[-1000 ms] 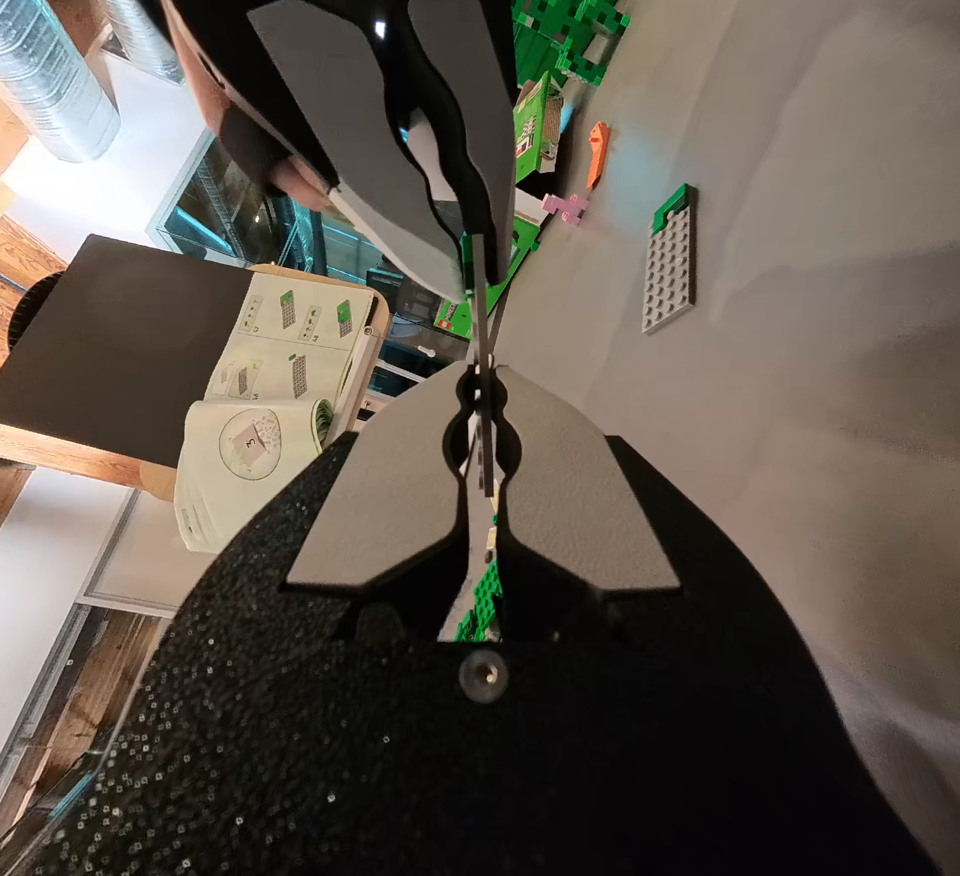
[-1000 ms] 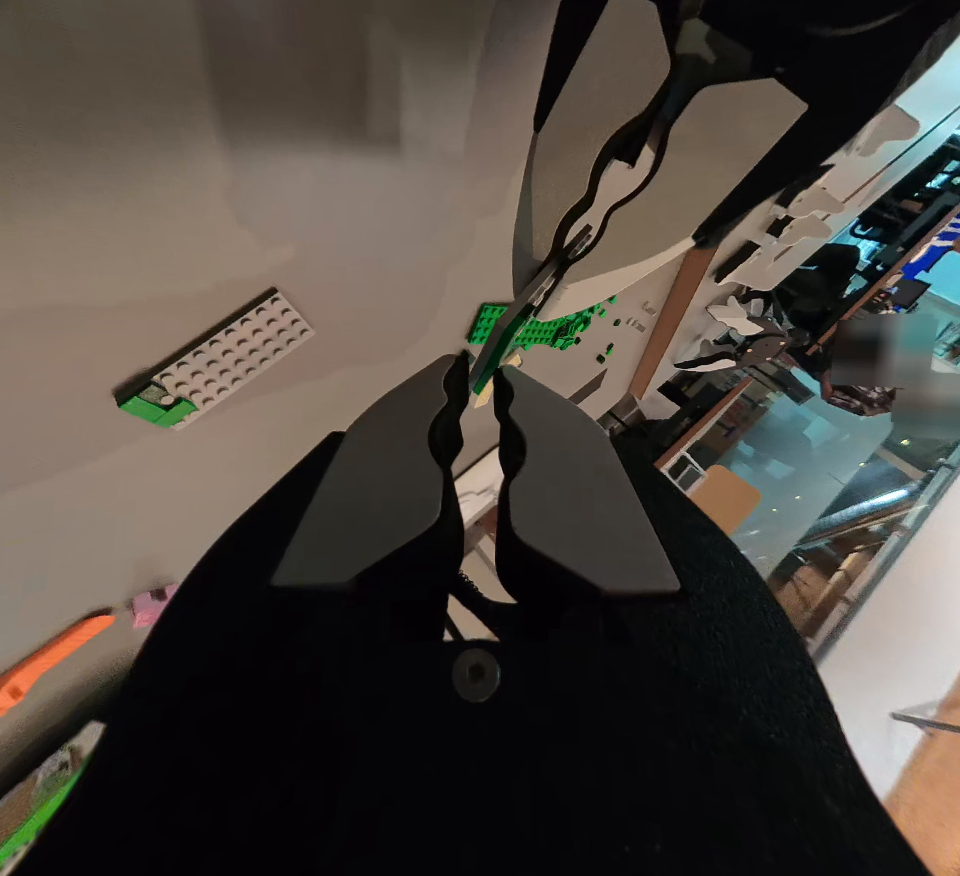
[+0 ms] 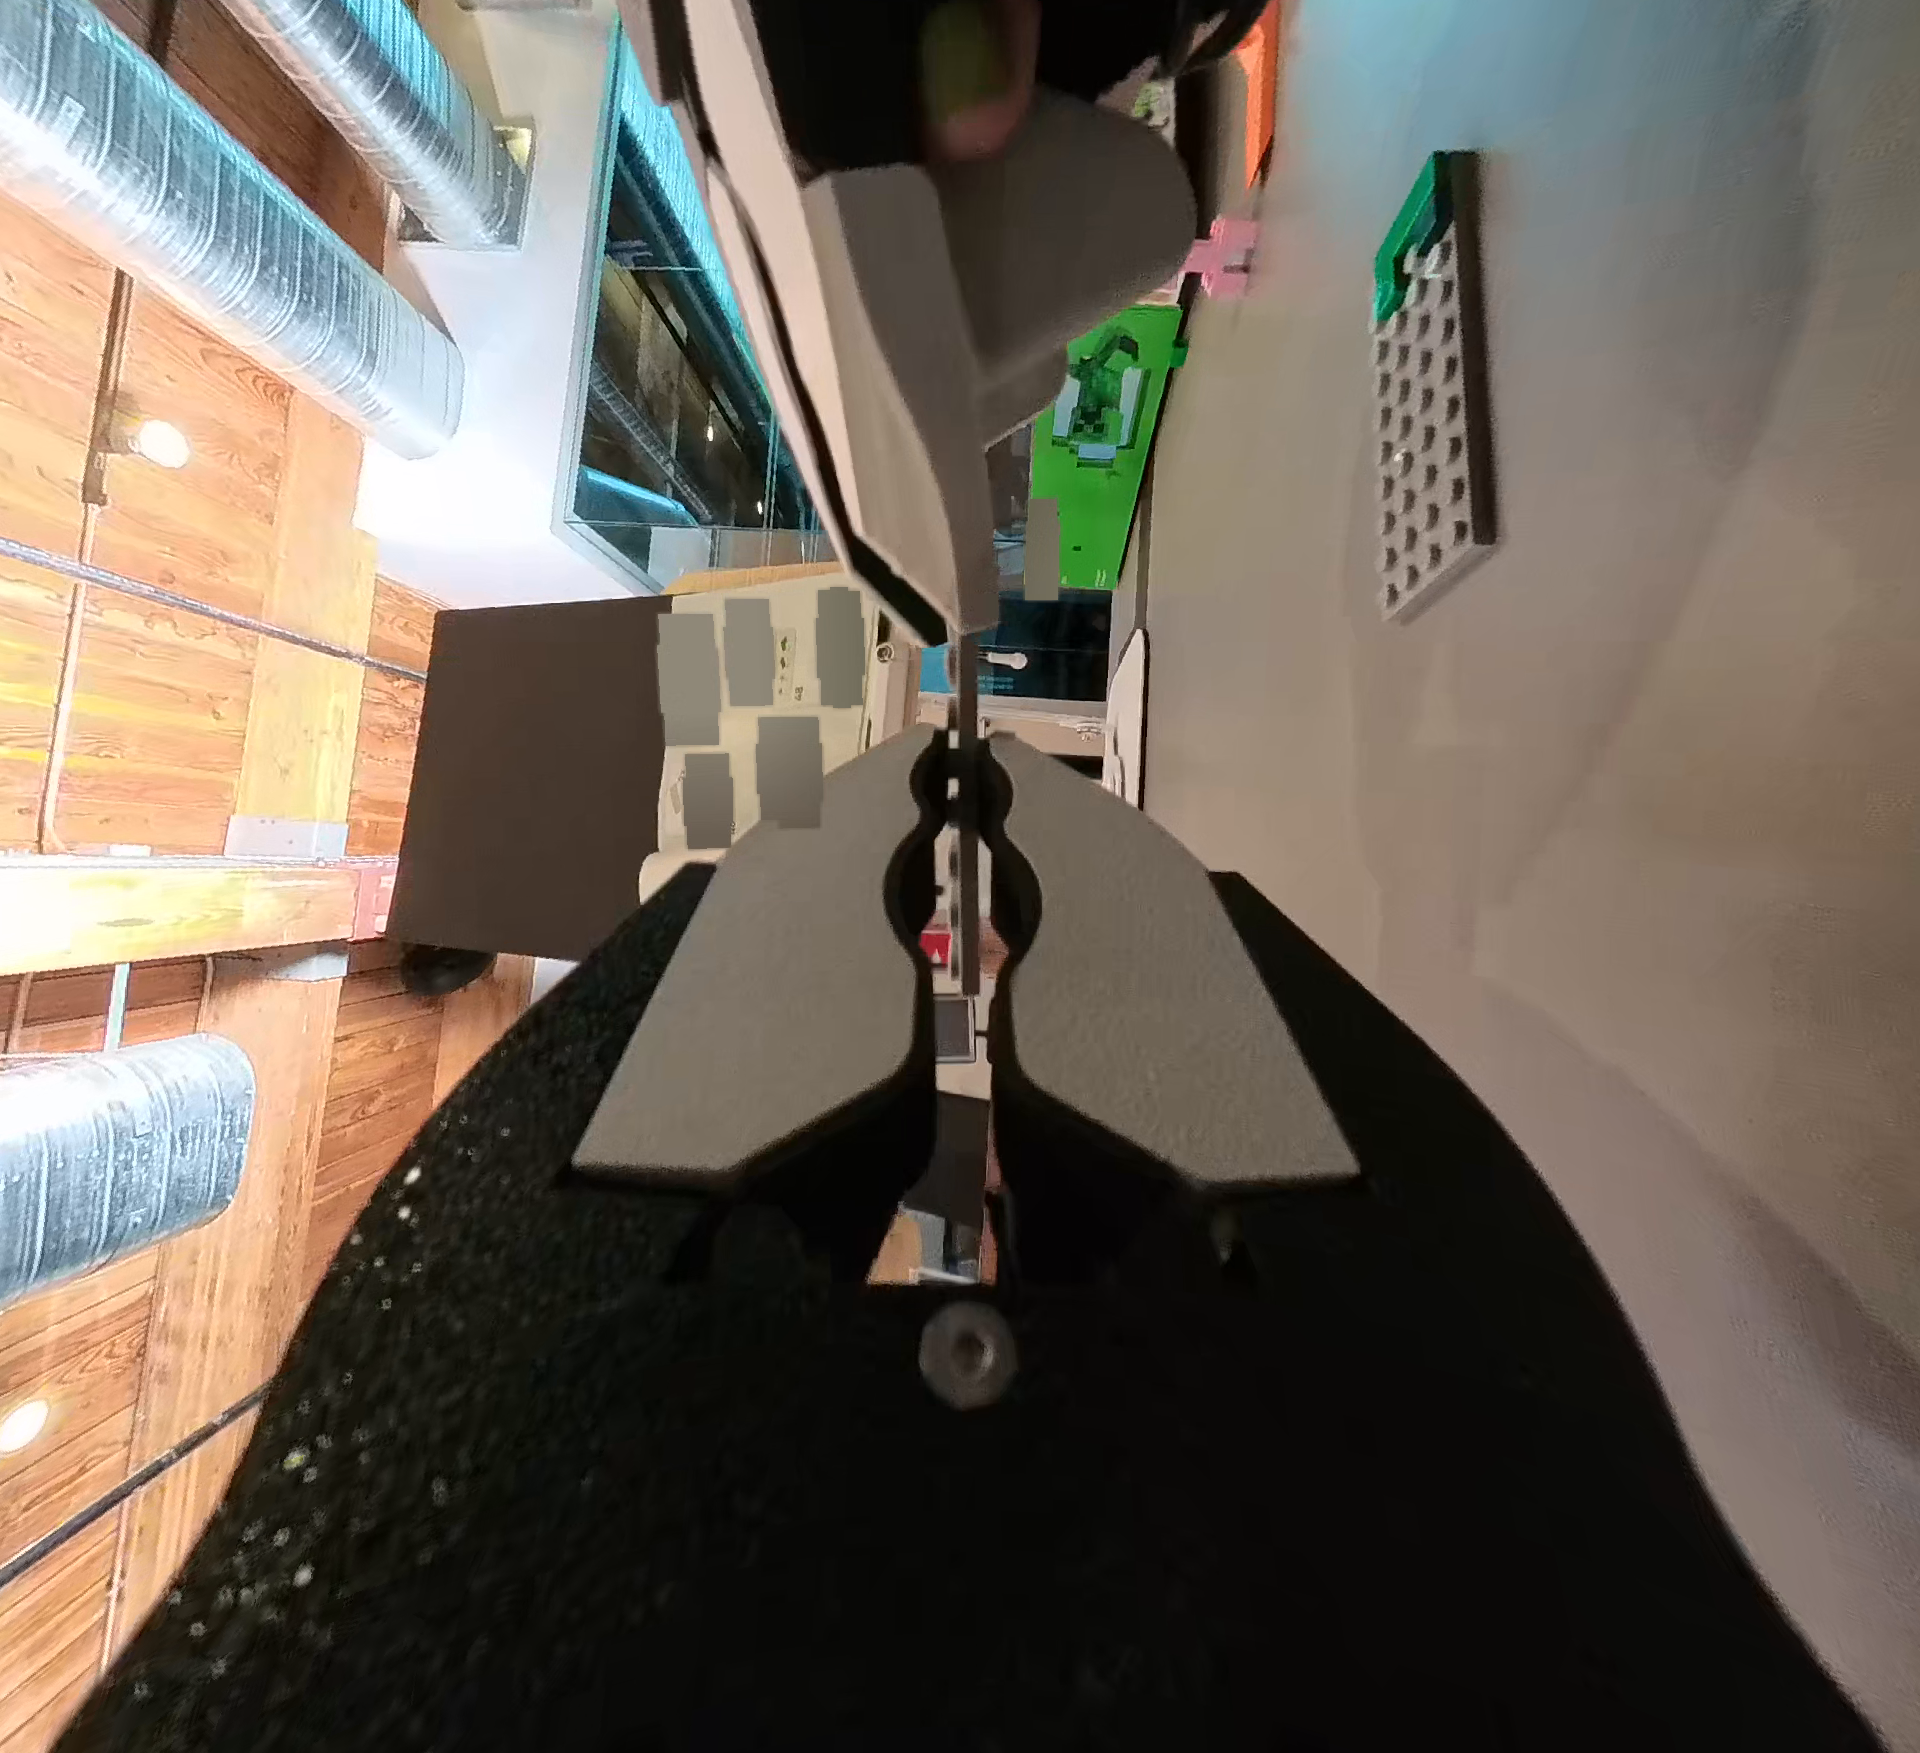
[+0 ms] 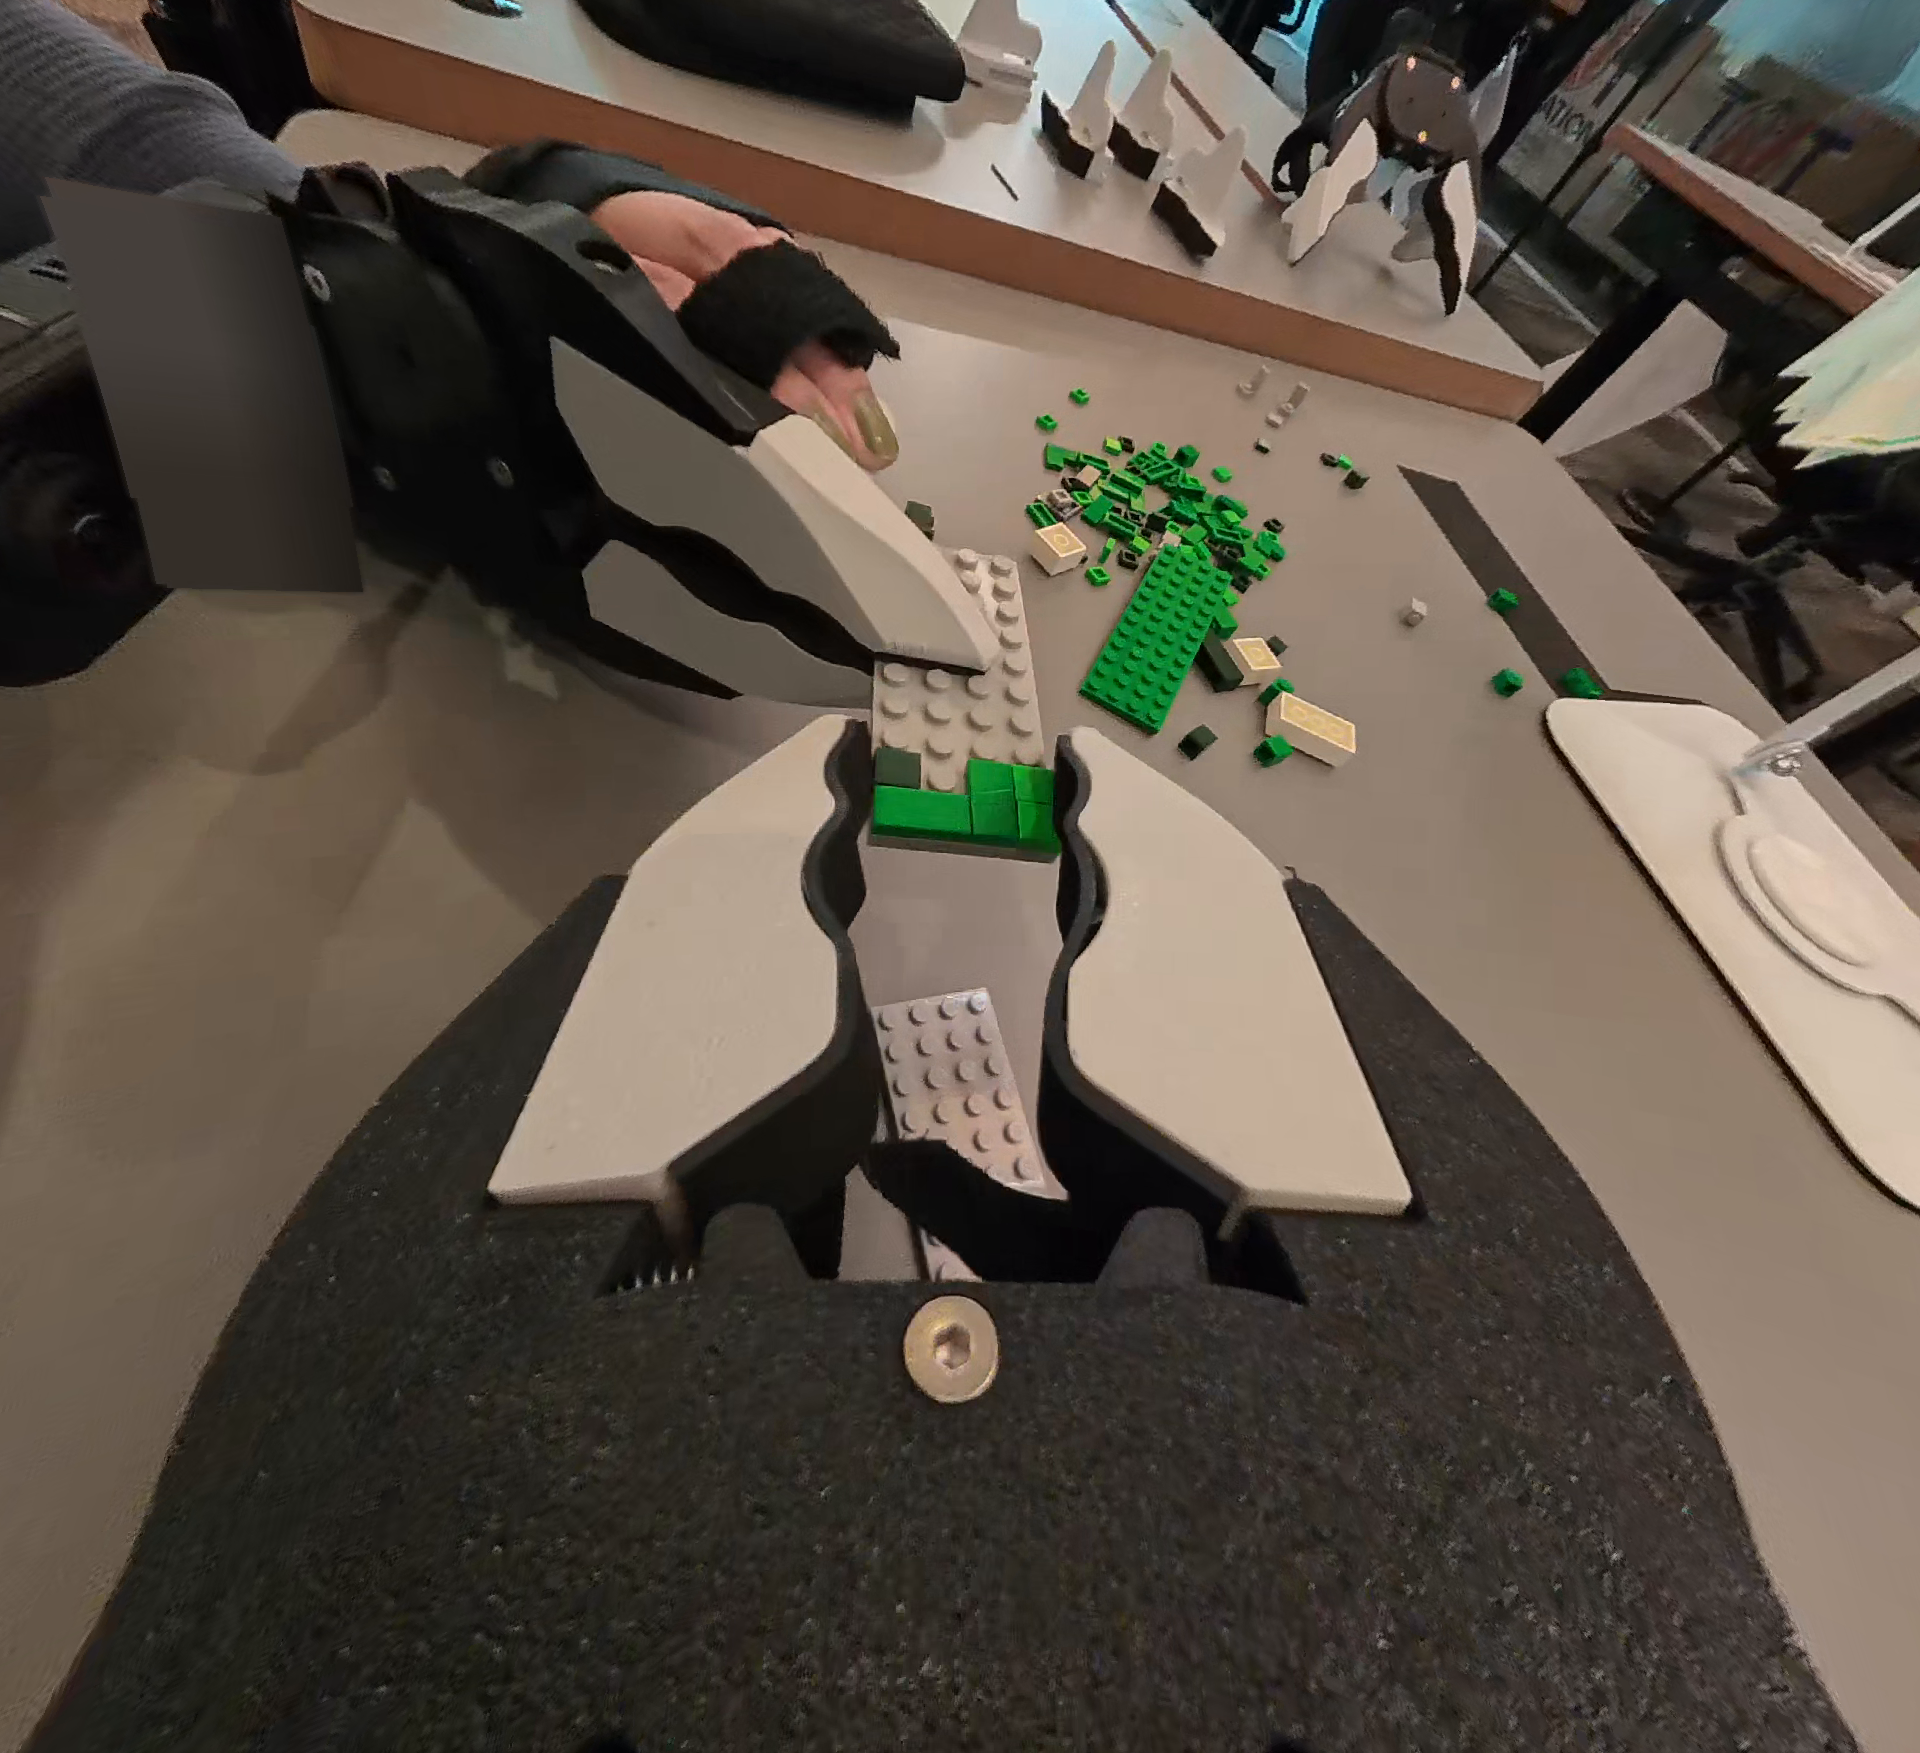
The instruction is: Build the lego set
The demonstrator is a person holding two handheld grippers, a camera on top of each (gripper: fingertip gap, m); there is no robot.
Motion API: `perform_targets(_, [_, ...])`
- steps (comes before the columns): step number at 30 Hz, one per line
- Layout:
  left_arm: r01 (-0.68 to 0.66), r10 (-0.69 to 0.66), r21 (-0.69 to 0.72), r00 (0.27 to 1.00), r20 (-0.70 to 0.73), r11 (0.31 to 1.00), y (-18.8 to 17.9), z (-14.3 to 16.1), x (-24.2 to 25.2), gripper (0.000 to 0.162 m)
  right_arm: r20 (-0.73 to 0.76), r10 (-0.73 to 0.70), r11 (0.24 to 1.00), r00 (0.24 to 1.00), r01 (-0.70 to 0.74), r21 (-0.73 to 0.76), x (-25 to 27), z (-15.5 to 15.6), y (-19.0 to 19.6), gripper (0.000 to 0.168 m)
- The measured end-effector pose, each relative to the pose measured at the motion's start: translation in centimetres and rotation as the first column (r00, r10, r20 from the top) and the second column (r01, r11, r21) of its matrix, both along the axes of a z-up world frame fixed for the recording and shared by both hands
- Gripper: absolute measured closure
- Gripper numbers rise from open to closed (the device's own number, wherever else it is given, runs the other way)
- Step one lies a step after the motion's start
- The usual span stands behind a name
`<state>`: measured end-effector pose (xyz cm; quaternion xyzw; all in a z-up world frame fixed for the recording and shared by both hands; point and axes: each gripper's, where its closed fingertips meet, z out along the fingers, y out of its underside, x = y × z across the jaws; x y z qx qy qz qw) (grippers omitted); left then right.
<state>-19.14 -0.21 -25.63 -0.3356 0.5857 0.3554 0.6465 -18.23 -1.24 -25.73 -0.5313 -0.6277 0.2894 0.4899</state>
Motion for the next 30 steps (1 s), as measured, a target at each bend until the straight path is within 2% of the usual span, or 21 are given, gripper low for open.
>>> perform_targets(2, [0.008,-0.008,-0.009,1.000,0.011,1.000,-0.1,0.1,-0.1,0.159,-0.011,0.010,1.000,1.000,-0.010,-0.021,-0.1,0.1,-0.2,0.136])
perform_targets(5, [0.016,-0.016,-0.014,1.000,0.021,1.000,-0.1,0.1,-0.2,0.159,-0.045,0.072,0.997,0.996,-0.073,-0.004,-0.4,0.5,-1.3,0.168])
perform_targets(6, [0.023,-0.023,-0.007,0.999,0.024,1.000,-0.2,0.2,-0.2,0.159,-0.062,0.080,0.997,0.995,-0.078,0.024,-0.5,0.8,-1.3,0.168])
perform_targets(7, [0.017,-0.017,-0.008,1.000,0.022,1.000,-0.1,0.2,-0.3,0.158,-0.067,0.098,0.994,0.993,-0.095,0.048,-0.4,1.0,-1.5,0.165])
perform_targets(9, [0.040,-0.039,-0.007,0.999,0.028,0.999,-0.4,0.4,-0.3,0.158,-0.062,0.162,0.987,0.985,-0.162,0.018,0.0,1.2,-2.0,0.132])
perform_targets(10, [0.057,-0.056,-0.010,0.998,0.036,0.998,-0.6,0.5,-0.2,0.159,-0.076,0.205,0.979,0.976,-0.206,-0.006,0.4,1.6,-2.3,0.128])
perform_targets(11, [0.083,-0.082,-0.010,0.996,0.042,0.997,-0.9,0.6,0.0,0.158,-0.097,0.261,0.965,0.960,-0.264,-0.010,0.9,2.1,-2.6,0.132])
perform_targets(13, [0.190,-0.188,-0.034,0.981,0.050,0.981,-2.2,0.6,0.9,0.158,-0.095,0.377,0.925,0.921,-0.380,-0.016,2.2,2.8,-3.1,0.137])
perform_targets(15, [0.287,-0.284,-0.048,0.956,0.074,0.957,-3.8,0.9,1.7,0.159,-0.068,0.479,0.865,0.875,-0.483,-0.133,3.3,3.1,-3.6,0.138])
perform_targets(17, [0.358,-0.350,-0.054,0.929,0.121,0.932,-5.0,1.5,2.2,0.158,-0.098,0.612,0.742,0.785,-0.613,-0.273,4.5,3.9,-5.0,0.145])
perform_targets(20, [0.417,-0.403,-0.058,0.900,0.169,0.907,-6.1,2.2,2.7,0.159,-0.148,0.707,0.591,0.691,-0.693,-0.412,4.9,4.7,-6.3,0.148])
perform_targets(25, [0.462,-0.444,-0.052,0.873,0.199,0.885,-7.0,2.7,2.9,0.158,-0.052,0.779,0.544,0.625,-0.716,-0.438,4.1,3.5,-7.5,0.145])
perform_targets(30, [0.473,-0.452,-0.054,0.865,0.219,0.879,-7.1,2.9,2.7,0.159,-0.043,0.806,0.510,0.591,-0.730,-0.455,3.9,3.7,-7.6,0.150])
